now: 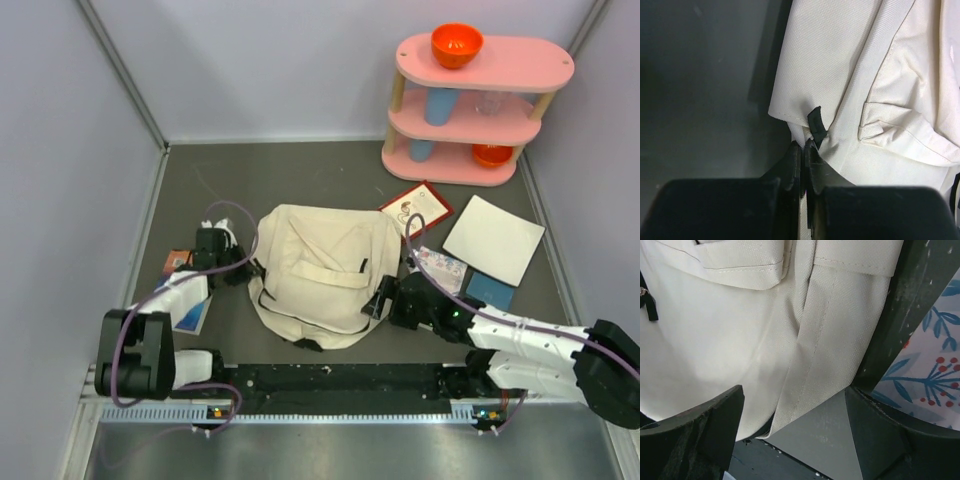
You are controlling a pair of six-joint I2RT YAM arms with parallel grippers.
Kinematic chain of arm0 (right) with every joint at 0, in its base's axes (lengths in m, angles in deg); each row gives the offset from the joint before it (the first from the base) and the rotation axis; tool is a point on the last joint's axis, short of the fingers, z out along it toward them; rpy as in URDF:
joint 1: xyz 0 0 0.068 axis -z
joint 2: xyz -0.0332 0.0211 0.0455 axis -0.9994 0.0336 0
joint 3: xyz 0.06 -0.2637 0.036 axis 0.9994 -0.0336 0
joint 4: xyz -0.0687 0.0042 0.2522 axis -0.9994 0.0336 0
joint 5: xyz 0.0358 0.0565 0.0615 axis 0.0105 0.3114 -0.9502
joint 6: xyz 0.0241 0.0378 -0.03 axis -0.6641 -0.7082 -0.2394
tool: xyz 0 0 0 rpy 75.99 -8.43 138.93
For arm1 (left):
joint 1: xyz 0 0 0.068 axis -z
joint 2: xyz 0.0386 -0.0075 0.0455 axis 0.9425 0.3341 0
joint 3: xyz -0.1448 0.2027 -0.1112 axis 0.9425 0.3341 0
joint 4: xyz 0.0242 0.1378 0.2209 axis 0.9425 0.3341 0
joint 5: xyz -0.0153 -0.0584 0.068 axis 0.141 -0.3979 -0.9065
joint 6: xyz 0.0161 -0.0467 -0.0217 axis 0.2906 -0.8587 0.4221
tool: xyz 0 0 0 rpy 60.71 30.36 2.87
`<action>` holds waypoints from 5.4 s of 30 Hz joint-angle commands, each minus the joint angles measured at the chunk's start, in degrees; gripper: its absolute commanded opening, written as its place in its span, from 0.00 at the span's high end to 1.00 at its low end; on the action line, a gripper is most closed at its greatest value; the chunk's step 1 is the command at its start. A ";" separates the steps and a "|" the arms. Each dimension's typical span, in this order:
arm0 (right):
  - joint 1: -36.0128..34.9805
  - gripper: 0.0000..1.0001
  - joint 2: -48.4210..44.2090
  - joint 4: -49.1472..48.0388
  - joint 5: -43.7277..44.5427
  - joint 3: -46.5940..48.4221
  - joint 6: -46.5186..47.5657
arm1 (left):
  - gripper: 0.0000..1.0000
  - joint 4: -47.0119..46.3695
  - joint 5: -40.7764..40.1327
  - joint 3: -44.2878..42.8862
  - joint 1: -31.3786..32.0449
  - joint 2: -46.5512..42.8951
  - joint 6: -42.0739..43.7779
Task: Pack the student bag
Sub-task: Adjust the student bag at the center of the board.
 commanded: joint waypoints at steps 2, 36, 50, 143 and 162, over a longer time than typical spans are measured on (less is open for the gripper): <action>0.29 0.19 4.99 -4.02 -0.41 3.60 -0.46 | 1.00 0.51 -3.73 5.33 -0.10 -8.51 -5.15; 13.22 0.25 28.66 11.88 3.21 47.91 36.10 | 0.29 16.67 1.64 21.97 1.66 -54.83 -16.94; -5.06 0.25 19.41 3.08 -2.02 31.82 18.02 | 0.12 13.86 -11.27 10.63 1.57 -34.89 -10.44; -19.39 0.79 45.42 -26.88 -3.13 19.42 17.03 | 0.17 -6.62 -1.61 26.80 9.81 -32.43 -31.01; -15.53 0.65 34.80 -35.92 -9.01 11.70 17.12 | 0.99 -26.13 -3.64 27.31 18.97 -11.50 -31.72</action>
